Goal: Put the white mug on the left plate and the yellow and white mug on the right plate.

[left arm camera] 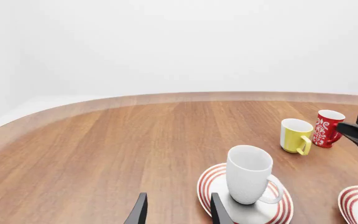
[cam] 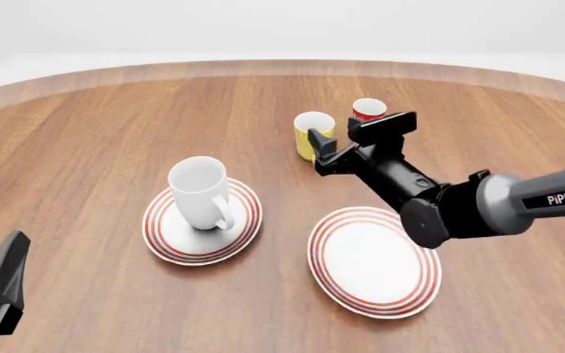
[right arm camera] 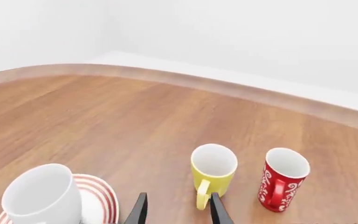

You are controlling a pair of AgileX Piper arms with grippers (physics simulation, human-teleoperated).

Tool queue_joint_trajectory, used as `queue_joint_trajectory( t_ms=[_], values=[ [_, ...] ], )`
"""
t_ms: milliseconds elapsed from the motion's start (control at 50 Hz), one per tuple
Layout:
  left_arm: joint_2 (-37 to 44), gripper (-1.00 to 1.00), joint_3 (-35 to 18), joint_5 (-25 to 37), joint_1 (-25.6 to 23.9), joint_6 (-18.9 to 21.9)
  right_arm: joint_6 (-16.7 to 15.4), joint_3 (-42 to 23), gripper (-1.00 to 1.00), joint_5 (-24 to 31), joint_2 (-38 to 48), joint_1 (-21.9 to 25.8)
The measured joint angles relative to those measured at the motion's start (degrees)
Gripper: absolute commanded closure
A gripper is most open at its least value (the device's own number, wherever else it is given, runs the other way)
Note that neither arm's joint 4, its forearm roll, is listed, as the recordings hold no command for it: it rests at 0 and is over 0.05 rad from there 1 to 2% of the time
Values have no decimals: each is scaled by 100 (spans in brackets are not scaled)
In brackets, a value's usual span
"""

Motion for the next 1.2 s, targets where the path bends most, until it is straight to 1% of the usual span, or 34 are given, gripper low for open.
queue_joint_trajectory(
  t_ms=[240,480,1200],
  values=[
    [0,-100,0,0,0,0,-93,-196,-100,24,202,-289],
    [0,-100,0,0,0,0,-131,-485,-100,131,492,-440],
    [0,-100,0,0,0,0,-190,-1392,-100,576,1260,-444]
  ],
)
